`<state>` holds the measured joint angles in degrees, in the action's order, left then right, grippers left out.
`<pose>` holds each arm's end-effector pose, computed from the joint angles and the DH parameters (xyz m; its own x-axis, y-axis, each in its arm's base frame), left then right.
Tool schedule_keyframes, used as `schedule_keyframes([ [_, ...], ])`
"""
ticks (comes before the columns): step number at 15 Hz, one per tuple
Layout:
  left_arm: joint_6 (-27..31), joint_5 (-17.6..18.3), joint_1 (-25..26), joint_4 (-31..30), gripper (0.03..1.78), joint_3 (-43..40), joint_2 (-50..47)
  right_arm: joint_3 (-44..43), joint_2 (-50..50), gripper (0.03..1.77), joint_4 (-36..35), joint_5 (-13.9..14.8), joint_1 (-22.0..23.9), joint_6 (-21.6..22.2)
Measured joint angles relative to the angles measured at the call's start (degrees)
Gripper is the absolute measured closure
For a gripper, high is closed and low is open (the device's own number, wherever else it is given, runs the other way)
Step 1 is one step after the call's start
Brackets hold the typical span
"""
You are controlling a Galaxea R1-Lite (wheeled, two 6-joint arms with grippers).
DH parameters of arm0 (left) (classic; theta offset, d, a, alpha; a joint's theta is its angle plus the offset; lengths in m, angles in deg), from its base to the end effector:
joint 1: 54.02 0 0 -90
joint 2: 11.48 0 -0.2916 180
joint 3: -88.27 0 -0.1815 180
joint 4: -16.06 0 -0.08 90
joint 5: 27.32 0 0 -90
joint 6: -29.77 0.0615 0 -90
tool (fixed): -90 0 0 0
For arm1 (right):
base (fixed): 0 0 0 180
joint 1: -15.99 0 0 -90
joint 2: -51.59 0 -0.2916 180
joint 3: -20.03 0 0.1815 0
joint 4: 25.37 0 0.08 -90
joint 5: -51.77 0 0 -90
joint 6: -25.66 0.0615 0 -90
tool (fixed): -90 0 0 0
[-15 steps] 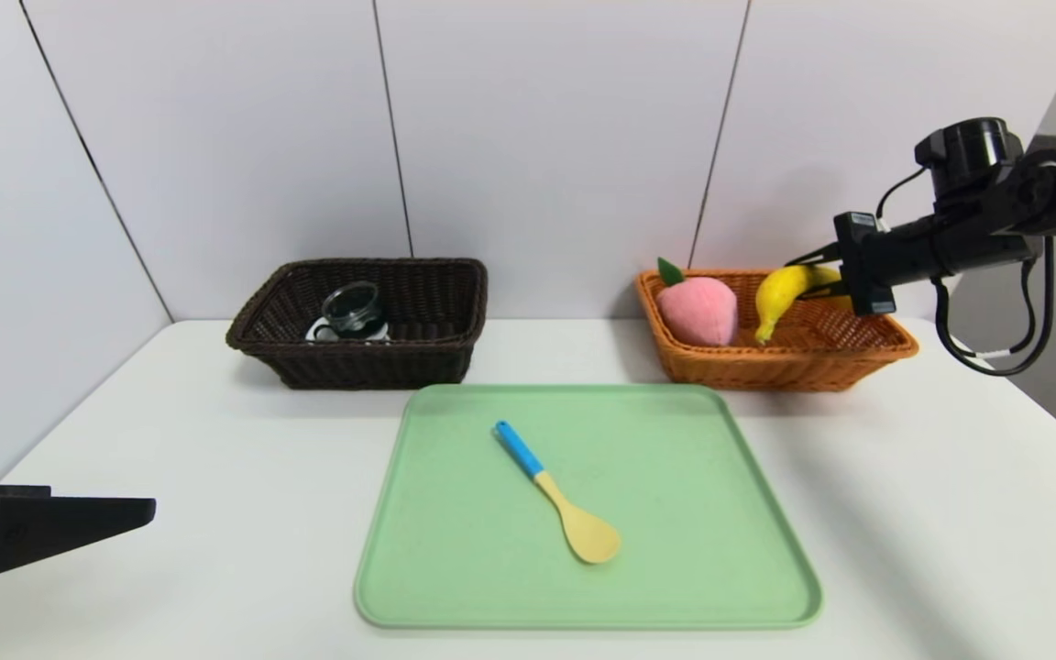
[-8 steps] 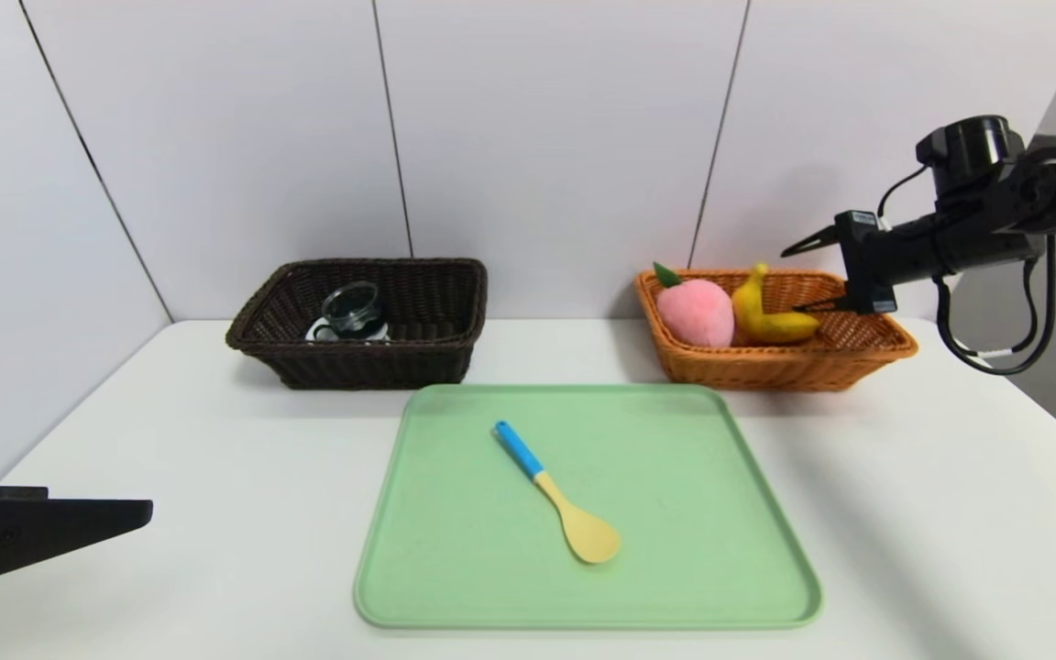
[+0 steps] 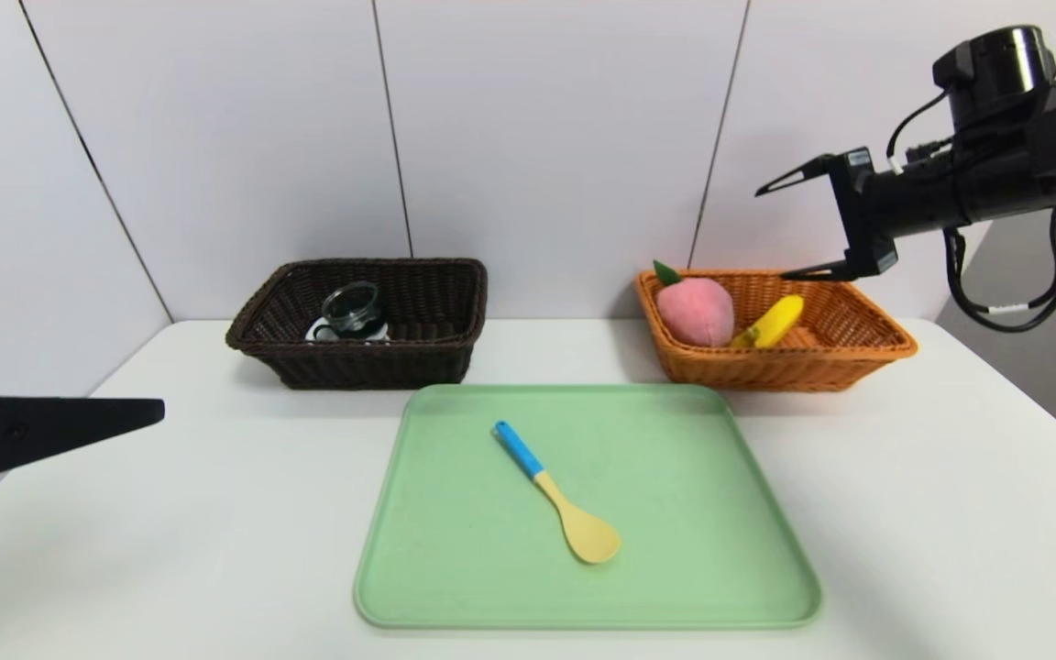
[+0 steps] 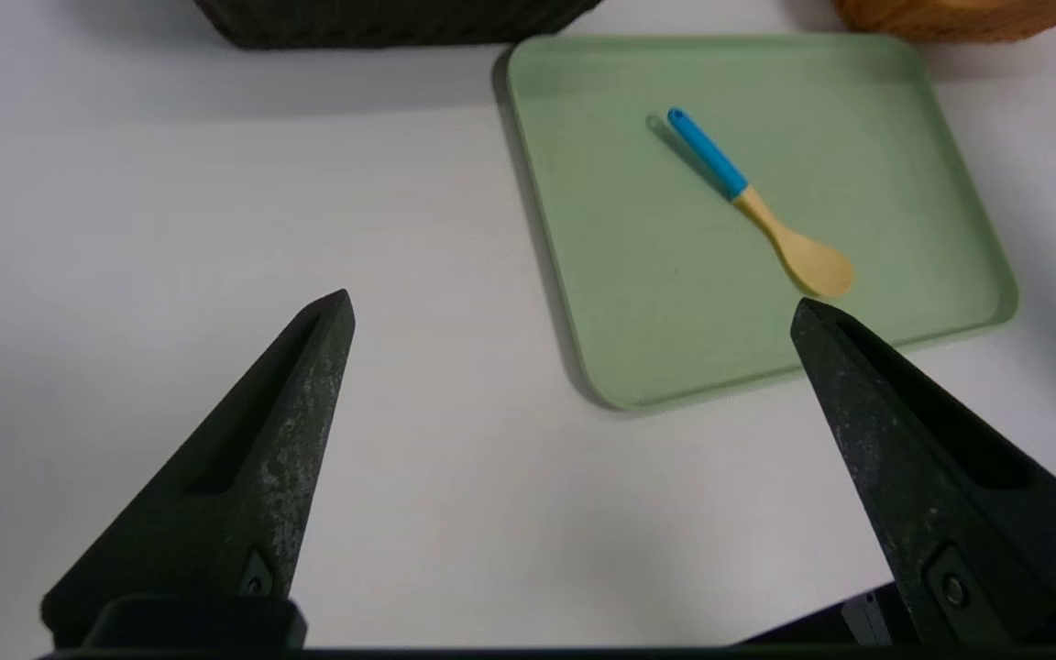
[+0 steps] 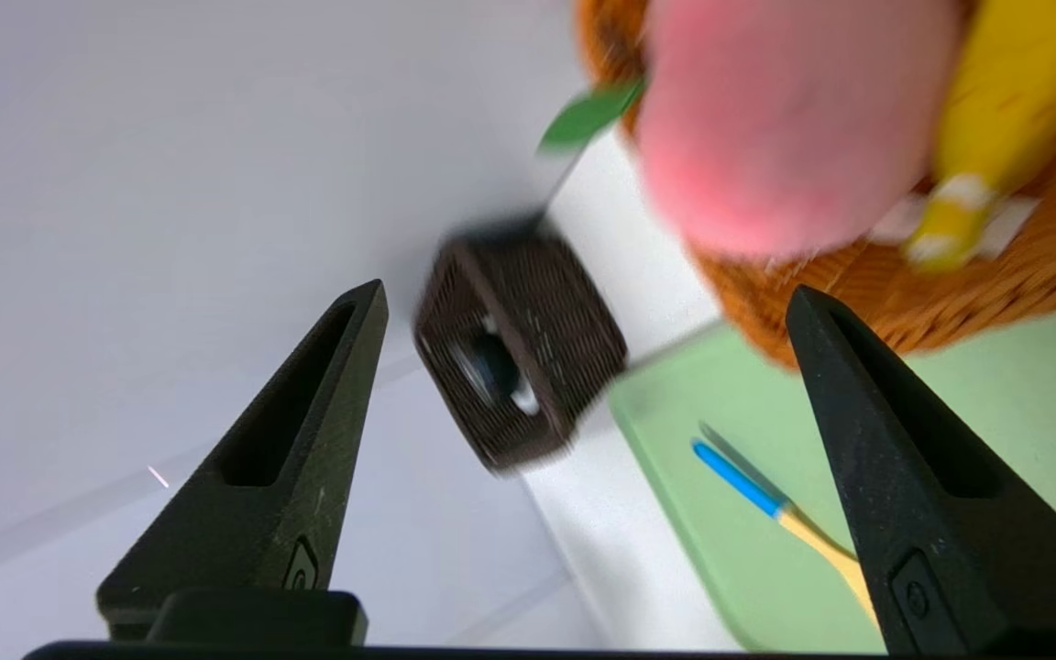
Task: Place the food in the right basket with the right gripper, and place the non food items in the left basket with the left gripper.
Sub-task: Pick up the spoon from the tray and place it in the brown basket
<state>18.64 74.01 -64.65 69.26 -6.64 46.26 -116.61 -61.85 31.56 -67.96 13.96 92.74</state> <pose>0.1273 -0.0362 0.2688 0.8310 -0.3559 -0.4275 0.2652 0.9291 -0.2578 0.3924 0.0444 0.2650 0.7042 0.5212 -0.4822 0.3386 0.3504 0.8732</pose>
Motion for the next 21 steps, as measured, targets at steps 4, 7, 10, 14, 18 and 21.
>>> schedule_keyframes([
  [4, 0.1, -3.9, 0.0, -2.5, 0.12, 0.8, 1.1, 0.0, 8.3, 0.22, 1.3, 0.0, -9.6, -17.5],
  [7, 0.2, -4.0, 0.0, -1.4, 0.12, 1.2, 1.6, 0.0, 12.3, 0.18, 4.3, 2.6, -15.5, -26.7],
  [10, 0.2, -3.8, 0.0, -1.3, 0.12, 1.1, 1.9, 0.9, 14.2, 0.15, 6.2, 11.8, -21.6, -36.1],
  [14, 0.3, -3.7, -0.2, -1.4, 0.12, 1.1, 2.6, 3.1, 16.4, 0.13, 7.3, 14.5, -25.3, -50.8],
  [18, 0.2, -3.7, -1.2, -1.4, 0.12, 0.9, 3.1, 5.5, 17.5, 0.11, 6.9, 15.0, -26.2, -64.4],
  [21, 0.0, -3.8, -3.6, -0.4, 0.12, 1.3, 4.0, 7.9, 17.9, 0.11, 5.9, 16.7, -26.8, -66.8],
])
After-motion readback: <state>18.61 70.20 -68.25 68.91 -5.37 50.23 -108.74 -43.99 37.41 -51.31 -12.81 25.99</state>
